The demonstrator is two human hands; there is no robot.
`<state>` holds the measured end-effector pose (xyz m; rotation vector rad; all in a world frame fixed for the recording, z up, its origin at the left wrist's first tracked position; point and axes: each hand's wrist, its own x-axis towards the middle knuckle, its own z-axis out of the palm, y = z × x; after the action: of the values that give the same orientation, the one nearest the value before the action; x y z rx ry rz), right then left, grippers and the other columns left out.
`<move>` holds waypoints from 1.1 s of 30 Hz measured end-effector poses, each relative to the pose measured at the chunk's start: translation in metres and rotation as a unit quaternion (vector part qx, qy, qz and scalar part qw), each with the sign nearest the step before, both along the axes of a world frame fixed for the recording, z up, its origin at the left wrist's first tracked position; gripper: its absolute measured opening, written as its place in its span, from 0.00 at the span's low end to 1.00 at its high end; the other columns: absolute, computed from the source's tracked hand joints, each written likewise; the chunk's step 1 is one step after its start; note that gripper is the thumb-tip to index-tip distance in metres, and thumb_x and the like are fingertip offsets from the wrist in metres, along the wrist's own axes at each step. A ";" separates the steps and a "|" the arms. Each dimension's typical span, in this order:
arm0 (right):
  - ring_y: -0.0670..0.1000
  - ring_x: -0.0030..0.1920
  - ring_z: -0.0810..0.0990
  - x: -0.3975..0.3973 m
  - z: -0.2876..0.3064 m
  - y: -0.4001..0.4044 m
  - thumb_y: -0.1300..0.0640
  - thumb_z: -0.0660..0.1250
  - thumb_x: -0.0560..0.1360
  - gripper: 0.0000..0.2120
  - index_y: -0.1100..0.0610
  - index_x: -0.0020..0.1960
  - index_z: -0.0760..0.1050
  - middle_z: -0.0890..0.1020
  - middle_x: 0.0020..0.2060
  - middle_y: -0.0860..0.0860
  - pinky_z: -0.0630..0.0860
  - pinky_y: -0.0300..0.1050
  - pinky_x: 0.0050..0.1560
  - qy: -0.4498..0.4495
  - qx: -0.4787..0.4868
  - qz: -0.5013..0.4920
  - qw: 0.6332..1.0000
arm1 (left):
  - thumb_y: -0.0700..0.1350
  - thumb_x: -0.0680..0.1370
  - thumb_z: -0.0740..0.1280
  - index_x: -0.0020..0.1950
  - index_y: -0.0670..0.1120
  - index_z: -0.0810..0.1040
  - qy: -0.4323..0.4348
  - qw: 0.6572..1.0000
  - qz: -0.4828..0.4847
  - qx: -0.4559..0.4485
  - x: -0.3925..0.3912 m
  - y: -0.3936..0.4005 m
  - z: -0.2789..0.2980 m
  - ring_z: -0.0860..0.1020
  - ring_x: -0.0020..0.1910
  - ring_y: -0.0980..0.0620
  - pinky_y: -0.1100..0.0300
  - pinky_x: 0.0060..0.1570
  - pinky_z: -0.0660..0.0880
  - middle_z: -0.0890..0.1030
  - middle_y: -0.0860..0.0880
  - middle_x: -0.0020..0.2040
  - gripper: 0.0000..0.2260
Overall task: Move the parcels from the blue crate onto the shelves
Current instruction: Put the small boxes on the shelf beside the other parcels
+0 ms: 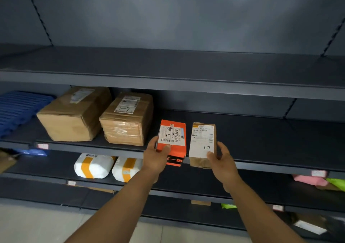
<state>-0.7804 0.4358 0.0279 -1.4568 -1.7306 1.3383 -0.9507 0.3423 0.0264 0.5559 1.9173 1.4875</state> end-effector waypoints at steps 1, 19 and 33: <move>0.56 0.67 0.72 -0.007 -0.002 0.010 0.56 0.61 0.80 0.26 0.49 0.76 0.57 0.72 0.69 0.52 0.73 0.47 0.55 0.000 -0.001 -0.002 1.000 | 0.44 0.78 0.67 0.69 0.52 0.70 0.003 1.000 0.005 -0.003 -0.006 0.007 -0.001 0.79 0.57 0.48 0.48 0.58 0.78 0.80 0.49 0.60 0.20; 0.58 0.59 0.77 -0.073 -0.048 0.109 0.51 0.58 0.81 0.23 0.55 0.74 0.58 0.75 0.65 0.56 0.74 0.46 0.48 -0.124 0.026 0.103 0.987 | 0.49 0.81 0.61 0.78 0.56 0.50 0.350 0.907 -0.063 -0.227 -0.057 0.082 -0.023 0.61 0.71 0.40 0.47 0.69 0.64 0.58 0.43 0.74 0.29; 0.54 0.75 0.55 -0.093 -0.038 0.114 0.51 0.59 0.80 0.27 0.50 0.77 0.55 0.58 0.76 0.49 0.56 0.51 0.74 -0.313 0.247 0.248 0.883 | 0.38 0.79 0.63 0.78 0.49 0.55 0.554 0.733 -0.208 -0.335 -0.069 0.104 -0.018 0.55 0.76 0.45 0.50 0.74 0.58 0.57 0.45 0.77 0.30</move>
<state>-0.8737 0.5496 -0.0105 -1.2497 -2.7543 0.5303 -1.0196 0.4459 0.0086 1.5934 2.6636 -0.0403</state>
